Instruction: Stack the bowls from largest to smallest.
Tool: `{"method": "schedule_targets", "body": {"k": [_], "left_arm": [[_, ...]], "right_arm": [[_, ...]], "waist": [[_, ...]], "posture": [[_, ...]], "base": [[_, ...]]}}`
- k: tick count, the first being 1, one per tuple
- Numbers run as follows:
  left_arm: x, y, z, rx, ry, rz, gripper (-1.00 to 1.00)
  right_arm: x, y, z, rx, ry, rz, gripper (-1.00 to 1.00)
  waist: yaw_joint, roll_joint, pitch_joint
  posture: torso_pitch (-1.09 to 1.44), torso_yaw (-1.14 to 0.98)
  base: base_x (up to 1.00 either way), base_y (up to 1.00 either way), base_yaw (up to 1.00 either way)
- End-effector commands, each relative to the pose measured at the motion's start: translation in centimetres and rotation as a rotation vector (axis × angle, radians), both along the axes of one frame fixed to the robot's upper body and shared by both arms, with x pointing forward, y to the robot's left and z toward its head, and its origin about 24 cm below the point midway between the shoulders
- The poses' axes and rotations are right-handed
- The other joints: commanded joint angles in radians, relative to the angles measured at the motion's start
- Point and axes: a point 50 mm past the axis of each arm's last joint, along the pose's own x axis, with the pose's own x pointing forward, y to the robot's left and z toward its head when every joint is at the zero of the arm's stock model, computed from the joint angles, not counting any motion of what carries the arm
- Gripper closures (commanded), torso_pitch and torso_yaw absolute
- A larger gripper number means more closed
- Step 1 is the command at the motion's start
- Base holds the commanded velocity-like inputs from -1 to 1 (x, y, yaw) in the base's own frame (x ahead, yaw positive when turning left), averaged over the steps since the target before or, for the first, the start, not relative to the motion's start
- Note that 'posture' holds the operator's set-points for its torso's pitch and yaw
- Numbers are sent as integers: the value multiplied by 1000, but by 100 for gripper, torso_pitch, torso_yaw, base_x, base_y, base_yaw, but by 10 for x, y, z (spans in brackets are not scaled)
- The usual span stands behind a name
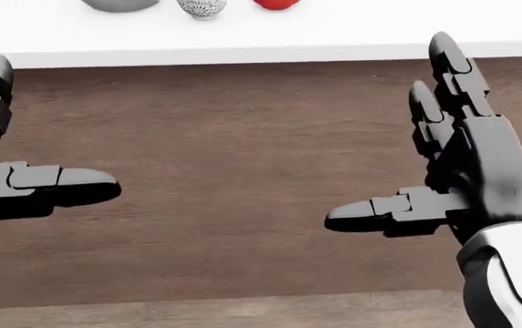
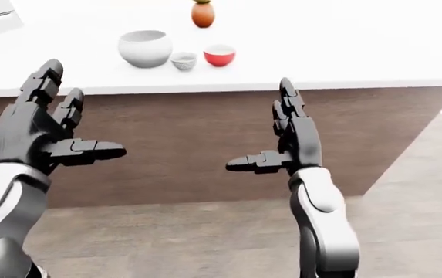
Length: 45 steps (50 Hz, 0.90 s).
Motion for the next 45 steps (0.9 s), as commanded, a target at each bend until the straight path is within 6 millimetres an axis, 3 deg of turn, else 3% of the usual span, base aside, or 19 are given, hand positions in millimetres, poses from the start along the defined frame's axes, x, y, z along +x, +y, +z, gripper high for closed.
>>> {"method": "schedule_targets", "body": {"k": [1, 3, 7, 13, 15, 17, 18, 19, 21, 26, 29, 32, 34, 35, 36, 38, 43, 44, 45], "left_arm": [[-1, -5, 12, 12, -54, -16, -100], [0, -7, 17, 13, -63, -16, -100], [1, -10, 21, 24, -67, -21, -100], [3, -13, 25, 14, -75, -26, -100], [2, -13, 25, 16, -75, -26, -100], [1, -10, 27, 14, -77, -20, -100], [-1, -7, 29, 16, -81, -17, -100], [-1, -4, 32, 9, -85, -10, -100], [-2, 2, 34, 8, -91, 0, -100], [-6, 11, 40, 7, -103, 19, -100], [-8, 12, 41, 12, -106, 22, -100], [-10, 14, 43, 13, -111, 25, -100], [-10, 14, 44, 13, -112, 26, -100], [-10, 14, 44, 13, -112, 26, -100], [-10, 14, 44, 13, -112, 26, -100], [-10, 14, 44, 14, -112, 26, -100], [-14, 18, 48, 11, -119, 33, -100], [-15, 19, 48, 12, -120, 34, -100], [-15, 21, 49, 9, -122, 37, -100]], "right_arm": [[-4, 0, 16, 2, -79, 1, -100], [-3, -1, 18, 6, -86, -3, -100], [-4, -2, 16, 0, -87, 5, -100], [-9, -2, 26, -7, -104, 5, -100], [-8, -1, 28, -16, -111, 7, -100], [-10, -1, 31, -21, -118, 8, -100], [-12, 0, 32, -26, -120, 8, -100], [-13, 0, 32, -25, -124, 9, -100], [-13, 0, 34, -25, -130, 11, -100], [-15, 2, 40, -38, -141, 11, -100], [-14, 3, 41, -42, -148, 16, -100], [-15, 4, 45, -42, -158, 24, -100], [-16, 5, 48, -41, -160, 27, -100], [-15, 5, 47, -39, -162, 29, -100], [-15, 6, 48, -38, -163, 29, -100], [-16, 6, 49, -44, -165, 34, -100], [-16, 10, 53, -32, -161, 54, -100], [-16, 11, 52, -28, -160, 58, -100], [-17, 13, 52, -36, -161, 69, -100]], "waist": [[-3, 12, -15], [1, 15, -20], [6, 4, -2], [27, -19, -17], [33, -37, -16], [31, -85, -20], [29, -66, -1], [42, -85, -2], [43, -101, -35], [61, -63, -11], [73, -28, -14], [87, 16, -28], [97, 70, -37], [93, 65, -37], [107, 56, -20], [115, 69, -23], [77, 25, -13], [95, 7, -20], [67, 12, -19]], "posture": [[0, 0], [0, 0], [0, 0], [0, 0], [0, 0], [0, 0], [0, 0], [0, 0], [0, 0], [0, 0], [0, 0], [0, 0], [0, 0], [0, 0], [0, 0], [0, 0], [0, 0], [0, 0], [0, 0]], "base": [[27, 11, 0], [35, 11, 0], [56, 10, 0], [58, 10, 0], [58, 13, 0], [58, 34, 0], [55, 59, 0], [26, 79, 0], [13, 81, 0], [0, 84, 0], [0, 84, 0], [0, 87, 0], [-3, 88, 0], [-9, 89, 0], [-9, 88, 0], [-9, 88, 0], [-8, 79, 0], [0, 0, 100], [0, 0, 100]]}}
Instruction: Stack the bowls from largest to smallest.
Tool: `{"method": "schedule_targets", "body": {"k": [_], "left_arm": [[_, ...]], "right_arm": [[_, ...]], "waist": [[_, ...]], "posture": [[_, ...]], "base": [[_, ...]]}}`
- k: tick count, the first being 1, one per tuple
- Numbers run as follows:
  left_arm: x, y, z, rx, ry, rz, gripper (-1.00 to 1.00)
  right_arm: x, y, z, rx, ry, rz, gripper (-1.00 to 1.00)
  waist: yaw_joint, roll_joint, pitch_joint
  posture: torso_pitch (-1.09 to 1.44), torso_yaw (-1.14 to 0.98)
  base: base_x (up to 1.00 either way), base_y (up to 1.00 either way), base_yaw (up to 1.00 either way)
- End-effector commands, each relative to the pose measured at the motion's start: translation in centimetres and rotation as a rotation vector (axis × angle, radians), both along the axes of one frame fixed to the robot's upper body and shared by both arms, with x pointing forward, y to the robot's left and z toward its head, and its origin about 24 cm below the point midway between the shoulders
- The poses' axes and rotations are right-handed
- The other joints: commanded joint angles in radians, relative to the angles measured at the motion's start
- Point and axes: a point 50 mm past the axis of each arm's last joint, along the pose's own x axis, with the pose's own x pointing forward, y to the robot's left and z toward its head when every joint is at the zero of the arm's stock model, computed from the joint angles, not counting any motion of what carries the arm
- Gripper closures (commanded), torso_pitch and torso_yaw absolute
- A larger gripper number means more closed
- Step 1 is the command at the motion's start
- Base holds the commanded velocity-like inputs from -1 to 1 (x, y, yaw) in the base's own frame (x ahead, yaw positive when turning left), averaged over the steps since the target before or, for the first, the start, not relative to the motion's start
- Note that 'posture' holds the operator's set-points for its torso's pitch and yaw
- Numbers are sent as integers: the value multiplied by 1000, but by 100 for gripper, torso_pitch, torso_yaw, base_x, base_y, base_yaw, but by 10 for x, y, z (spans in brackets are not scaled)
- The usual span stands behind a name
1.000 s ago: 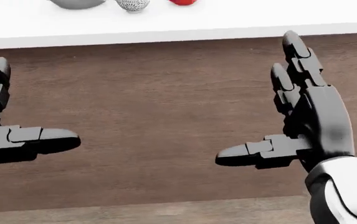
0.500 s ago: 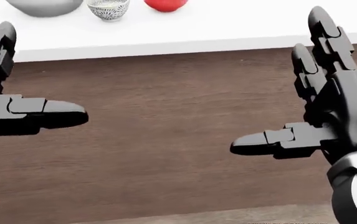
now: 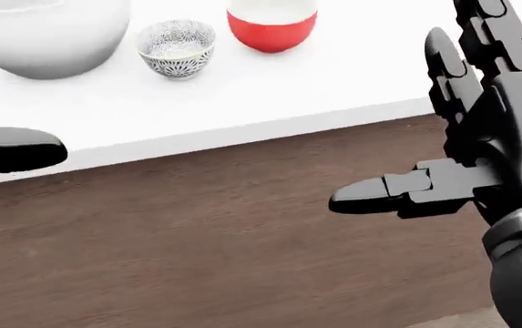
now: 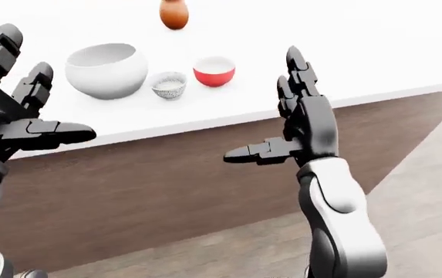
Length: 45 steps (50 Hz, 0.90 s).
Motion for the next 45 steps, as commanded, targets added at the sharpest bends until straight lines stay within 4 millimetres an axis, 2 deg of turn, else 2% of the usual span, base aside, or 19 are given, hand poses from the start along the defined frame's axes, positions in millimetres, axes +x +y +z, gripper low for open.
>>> {"method": "schedule_targets", "body": {"k": [1, 2, 3, 5, 6, 7, 10, 11, 14, 20, 22, 24, 32, 35, 36, 37, 39, 42, 45], "left_arm": [[-5, 5, 8, -5, -53, 30, -100], [-6, 7, 9, -8, -56, 33, -100], [-7, 7, 9, -7, -56, 34, -100], [-8, 7, 9, -7, -58, 33, -100], [-8, 7, 10, -6, -58, 33, -100], [-8, 7, 10, -4, -58, 32, -100], [-7, 4, 12, -2, -61, 26, -100], [-7, 3, 11, -1, -60, 24, -100], [-5, 2, 10, 1, -57, 19, -100], [-4, -3, 9, 11, -55, 10, -100], [-2, -6, 9, 16, -53, 5, -100], [-2, -7, 10, 13, -53, 2, -100], [-8, 7, 19, -13, -72, 27, -100], [-9, 8, 16, -7, -68, 31, -100], [-8, 7, 16, -7, -66, 30, -100], [-8, 7, 16, -7, -66, 28, -100], [-8, 5, 15, -6, -66, 24, -100], [-6, 5, 12, -13, -61, 24, -100], [-6, 3, 13, -9, -62, 20, -100]], "right_arm": [[-1, 8, 7, -10, -39, 50, -100], [-2, 9, 9, -6, -44, 54, -100], [-3, 10, 11, -5, -47, 57, -100], [-2, 9, 12, -1, -51, 48, -100], [-1, 8, 12, -4, -51, 43, -100], [-1, 6, 13, 13, -53, 36, -100], [0, 4, 15, 21, -61, 28, -100], [0, 3, 16, 25, -67, 23, -100], [-1, 2, 20, 31, -85, 15, -100], [-5, -4, 27, 67, -116, 2, -100], [-6, -6, 28, 70, -120, -4, -100], [-6, -7, 28, 72, -122, -6, -100], [-8, -6, 33, 58, -130, -13, -100], [-6, -5, 34, 55, -129, -13, -100], [-6, -5, 35, 56, -131, -13, -100], [-5, -4, 35, 55, -132, -9, -100], [-5, -4, 37, 55, -132, -8, -100], [-5, -6, 36, 63, -125, -13, -100], [-6, -5, 37, 58, -123, -10, -100]], "waist": [[9, -22, -24], [-6, -63, -36], [-10, -5, -25], [-23, -21, -40], [-57, -1, -39], [-39, -43, -20], [-67, 65, -28], [-53, 52, -1], [-39, 35, -33], [-37, 3, -9], [-32, -7, -28], [-32, -49, -21], [-59, -26, 1], [-65, 34, -1], [-63, 1, 4], [-57, 18, -23], [-46, 35, -17], [-40, 20, 10], [-35, -4, 0]], "posture": [[0, 0], [0, 0], [0, 0], [0, 0], [0, 0], [0, 0], [0, 0], [0, 0], [0, 0], [0, 0], [0, 0], [0, 0], [0, 0], [0, 0], [0, 0], [0, 0], [0, 0], [0, 0], [0, 0]], "base": [[0, 0, 100], [0, 0, 100], [0, 0, 100], [0, 0, 100], [0, 55, 0], [0, 0, 0], [0, 0, 0], [0, 0, 0], [7, 16, 0], [13, 11, 0], [7, 0, 0], [16, 0, 0], [27, 0, 0], [0, 0, 0], [0, 0, 0], [5, 0, 0], [25, 0, 0], [28, 0, 0], [0, 0, 0]]}}
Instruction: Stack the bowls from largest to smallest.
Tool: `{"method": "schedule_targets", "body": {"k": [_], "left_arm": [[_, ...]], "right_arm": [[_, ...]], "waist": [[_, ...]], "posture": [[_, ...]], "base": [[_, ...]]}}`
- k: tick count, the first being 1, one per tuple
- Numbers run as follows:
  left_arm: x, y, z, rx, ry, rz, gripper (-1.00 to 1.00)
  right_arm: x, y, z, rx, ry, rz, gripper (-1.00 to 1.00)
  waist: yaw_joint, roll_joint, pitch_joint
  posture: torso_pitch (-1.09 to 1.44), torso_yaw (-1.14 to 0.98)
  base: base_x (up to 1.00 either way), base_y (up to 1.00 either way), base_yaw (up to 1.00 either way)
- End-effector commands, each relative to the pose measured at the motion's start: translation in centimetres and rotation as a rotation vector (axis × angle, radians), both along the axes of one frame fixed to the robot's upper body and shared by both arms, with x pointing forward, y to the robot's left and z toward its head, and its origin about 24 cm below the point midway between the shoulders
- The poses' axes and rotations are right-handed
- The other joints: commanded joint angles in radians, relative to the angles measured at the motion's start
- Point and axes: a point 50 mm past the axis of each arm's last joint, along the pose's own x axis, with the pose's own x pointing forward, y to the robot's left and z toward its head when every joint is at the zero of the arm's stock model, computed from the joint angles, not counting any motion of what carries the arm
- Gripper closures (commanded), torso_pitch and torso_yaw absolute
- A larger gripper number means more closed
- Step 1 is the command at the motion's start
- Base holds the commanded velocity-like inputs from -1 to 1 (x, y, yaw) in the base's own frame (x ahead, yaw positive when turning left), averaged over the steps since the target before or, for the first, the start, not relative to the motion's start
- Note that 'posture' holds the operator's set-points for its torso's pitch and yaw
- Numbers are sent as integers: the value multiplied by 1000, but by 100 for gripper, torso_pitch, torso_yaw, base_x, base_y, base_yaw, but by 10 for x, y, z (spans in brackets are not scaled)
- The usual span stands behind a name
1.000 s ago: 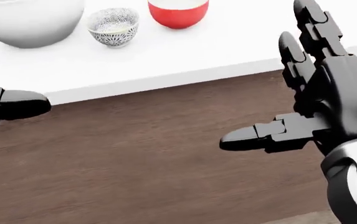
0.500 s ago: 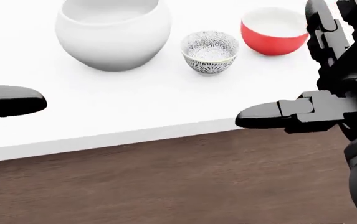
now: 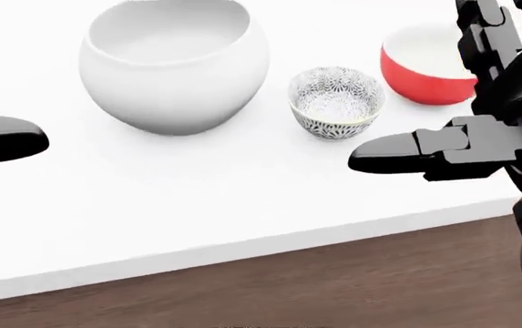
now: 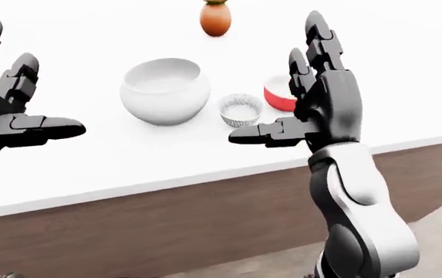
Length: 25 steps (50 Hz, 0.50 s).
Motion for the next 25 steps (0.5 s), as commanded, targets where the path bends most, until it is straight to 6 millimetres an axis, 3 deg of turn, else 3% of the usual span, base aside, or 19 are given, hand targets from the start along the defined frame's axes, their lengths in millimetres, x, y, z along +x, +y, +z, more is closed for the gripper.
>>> {"method": "schedule_targets", "body": {"k": [1, 2, 3, 5, 8, 11, 12, 13, 15, 18, 20, 21, 23, 24, 25], "left_arm": [[0, 0, 3, -4, -20, -3, -100], [0, 0, 2, -3, -19, -2, -100], [0, 1, 2, -4, -20, -1, -100], [0, 2, 1, -5, -19, 1, -100], [2, 2, -1, -6, -15, 1, -100], [3, 2, -1, -7, -15, 4, -100], [2, 2, -1, -6, -16, 2, -100], [2, 2, -1, -6, -16, 2, -100], [4, 3, -2, -7, -14, 6, -100], [4, 1, -2, -4, -15, 4, -100], [3, 0, -1, -3, -16, 1, -100], [3, 0, 0, -3, -16, 2, -100], [2, 1, 0, -4, -16, 2, -100], [2, 1, 0, -4, -15, 3, -100], [2, 1, 0, -5, -16, 3, -100]], "right_arm": [[-1, 0, 4, -6, -21, -5, -100], [-1, 0, 5, -2, -22, -5, -100], [-1, 0, 5, -3, -23, -5, -100], [-2, 1, 6, -1, -26, -1, -100], [0, 1, 5, 3, -27, -1, -100], [-1, 0, 6, 5, -28, -2, -100], [0, 0, 6, 7, -31, -2, -100], [-1, 0, 6, 5, -32, -2, -100], [-2, -1, 8, 6, -35, -2, -100], [-3, -3, 11, 10, -40, -3, -100], [-5, -4, 14, 15, -48, 1, -100], [-5, -3, 14, 13, -49, 1, -100], [-5, -3, 15, 11, -48, 2, -100], [-5, -3, 15, 11, -49, 2, -100], [-5, -3, 15, 11, -49, 1, -100]], "waist": [[0, -14, -9], [2, -41, -38], [-9, 6, -16], [-12, -13, -7], [-17, 8, -12], [-26, 59, -5], [-26, 94, -18], [-17, 76, -22], [-18, 80, -10], [-21, 54, -19], [-15, 28, -7], [-11, 15, -18], [-2, -35, -28], [-7, -7, -19], [-11, -14, -23]], "posture": [[0, 0], [0, 0], [0, 0], [0, 0], [0, 0], [0, 0], [0, 0], [0, 0], [0, 0], [0, 0], [0, 0], [0, 0], [0, 0], [0, 0], [0, 0]], "base": [[0, 0, 0], [20, 0, 0], [26, 0, 0], [27, 0, 0], [27, 0, 0], [27, 0, 0], [27, 0, 0], [28, 0, 0], [26, 0, 0], [3, 0, 0], [1, 0, 0], [10, 0, 0], [12, 0, 0], [12, 0, 0], [12, 0, 0]]}}
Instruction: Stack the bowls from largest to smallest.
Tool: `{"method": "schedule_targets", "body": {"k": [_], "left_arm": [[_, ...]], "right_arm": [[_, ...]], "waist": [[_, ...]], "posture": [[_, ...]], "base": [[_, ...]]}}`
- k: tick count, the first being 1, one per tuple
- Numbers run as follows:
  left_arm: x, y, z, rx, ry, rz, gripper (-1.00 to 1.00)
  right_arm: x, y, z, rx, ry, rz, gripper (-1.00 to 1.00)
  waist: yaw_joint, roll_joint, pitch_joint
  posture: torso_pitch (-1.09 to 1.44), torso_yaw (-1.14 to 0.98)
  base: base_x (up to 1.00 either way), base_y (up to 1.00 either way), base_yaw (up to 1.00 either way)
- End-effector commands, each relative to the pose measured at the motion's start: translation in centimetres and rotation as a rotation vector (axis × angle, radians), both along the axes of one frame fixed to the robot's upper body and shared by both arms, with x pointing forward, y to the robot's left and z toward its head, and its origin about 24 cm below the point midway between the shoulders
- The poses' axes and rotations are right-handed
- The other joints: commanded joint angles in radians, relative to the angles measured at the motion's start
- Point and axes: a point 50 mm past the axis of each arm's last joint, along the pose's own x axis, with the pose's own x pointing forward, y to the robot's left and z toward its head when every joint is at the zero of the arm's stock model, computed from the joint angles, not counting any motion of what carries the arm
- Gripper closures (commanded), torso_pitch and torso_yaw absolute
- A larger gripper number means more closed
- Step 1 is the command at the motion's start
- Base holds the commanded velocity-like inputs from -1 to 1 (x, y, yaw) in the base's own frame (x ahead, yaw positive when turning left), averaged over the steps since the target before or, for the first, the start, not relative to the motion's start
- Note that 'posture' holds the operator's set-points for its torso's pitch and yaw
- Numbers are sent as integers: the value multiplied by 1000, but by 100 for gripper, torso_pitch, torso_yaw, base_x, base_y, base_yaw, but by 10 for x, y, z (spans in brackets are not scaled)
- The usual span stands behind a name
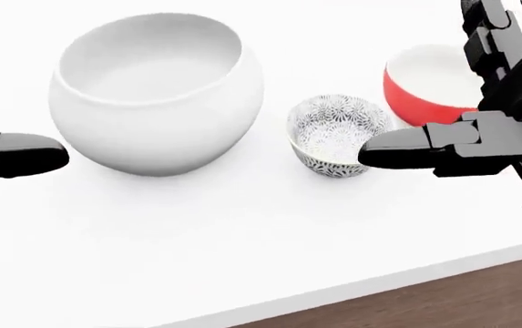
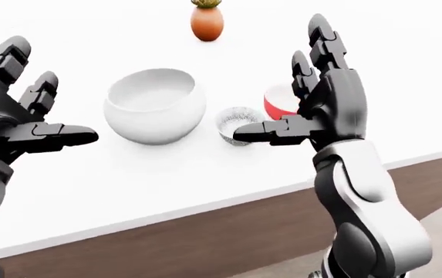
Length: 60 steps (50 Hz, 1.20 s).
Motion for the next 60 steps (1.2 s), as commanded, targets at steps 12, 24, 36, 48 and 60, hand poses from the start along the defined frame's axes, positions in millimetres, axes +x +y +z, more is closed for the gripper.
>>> {"method": "schedule_targets", "body": {"k": [12, 24, 36, 48, 60], "left_arm": [[-8, 7, 15, 8, -108, 28, -100], [-5, 5, 9, 11, -100, 25, -100], [-4, 6, 5, 9, -92, 26, -100], [-5, 3, 7, 9, -90, 21, -100], [-4, 6, 6, 7, -90, 25, -100]], "right_arm": [[-9, -6, 31, -63, -107, -38, -100], [4, -30, 54, -205, -90, -187, -100], [20, -38, 60, -724, 23, -411, -100], [49, -33, 62, -1029, 112, -492, -100], [78, -33, 46, -1134, 182, -499, -100]], "waist": [[-2, 16, -31], [3, 8, -25], [1, 7, -17], [-6, 26, -19], [-9, 33, -27]], "posture": [[0, 0], [0, 0], [0, 0], [0, 0], [0, 0]], "base": [[0, 0, 0], [0, 0, 0], [0, 0, 0], [0, 0, 0], [0, 0, 0]]}}
